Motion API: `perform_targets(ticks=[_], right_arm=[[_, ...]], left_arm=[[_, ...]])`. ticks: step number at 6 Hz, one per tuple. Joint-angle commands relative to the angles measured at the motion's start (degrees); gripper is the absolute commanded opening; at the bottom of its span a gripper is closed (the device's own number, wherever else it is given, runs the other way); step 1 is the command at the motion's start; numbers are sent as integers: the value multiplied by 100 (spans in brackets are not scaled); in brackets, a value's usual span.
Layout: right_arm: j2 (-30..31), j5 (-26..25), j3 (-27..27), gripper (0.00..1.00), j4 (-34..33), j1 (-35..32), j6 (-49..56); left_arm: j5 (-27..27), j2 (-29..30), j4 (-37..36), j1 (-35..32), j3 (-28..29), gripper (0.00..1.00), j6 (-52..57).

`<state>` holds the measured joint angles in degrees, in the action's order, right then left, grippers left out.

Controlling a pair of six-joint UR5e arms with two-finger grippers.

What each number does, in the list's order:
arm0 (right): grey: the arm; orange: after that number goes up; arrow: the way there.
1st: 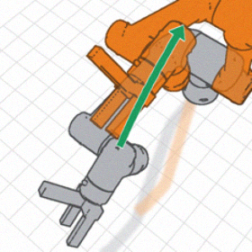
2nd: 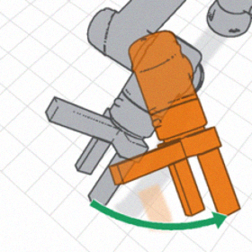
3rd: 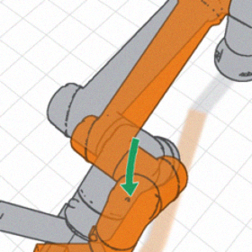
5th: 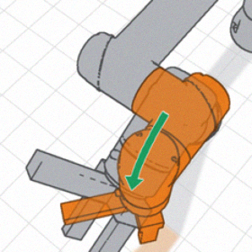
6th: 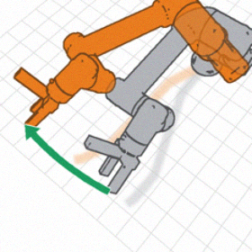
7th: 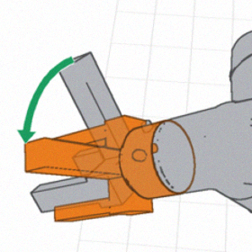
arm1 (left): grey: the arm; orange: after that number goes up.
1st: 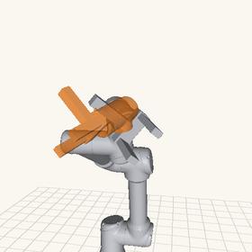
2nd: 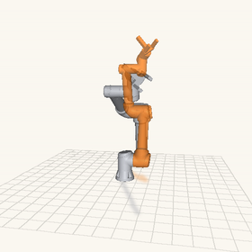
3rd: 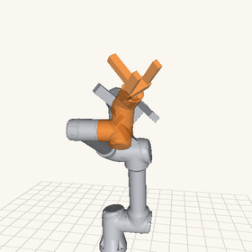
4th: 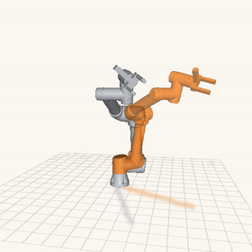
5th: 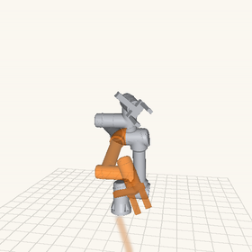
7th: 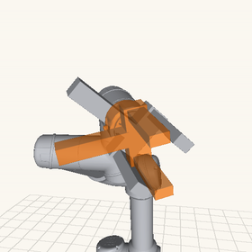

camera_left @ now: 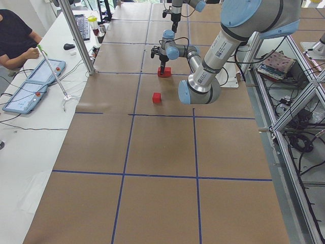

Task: Form red blocks into L shape at center
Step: 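Release the cube against the center cube and lift the left gripper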

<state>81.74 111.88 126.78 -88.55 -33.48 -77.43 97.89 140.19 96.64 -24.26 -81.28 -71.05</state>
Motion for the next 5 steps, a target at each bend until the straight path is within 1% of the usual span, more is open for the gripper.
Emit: perform_targets(ticks=[1, 2, 3, 4, 5], right_arm=[[0, 26, 13, 100, 5, -61, 9], [0, 35, 13, 100, 5, -88, 18], [26, 87, 48, 100, 5, -149, 44], [26, 192, 48, 100, -4, -210, 44], [26, 185, 22, 100, -4, -229, 53]], left_arm=[[10, -44, -49, -131, -499, 99, 3], [19, -314, -67, -367, -842, 99, 20], [54, -883, -41, -613, -1324, 99, 543], [437, -1489, 20, -955, -1660, 99, 1270], [624, -2069, 395, -1219, -1915, 99, 1330]])
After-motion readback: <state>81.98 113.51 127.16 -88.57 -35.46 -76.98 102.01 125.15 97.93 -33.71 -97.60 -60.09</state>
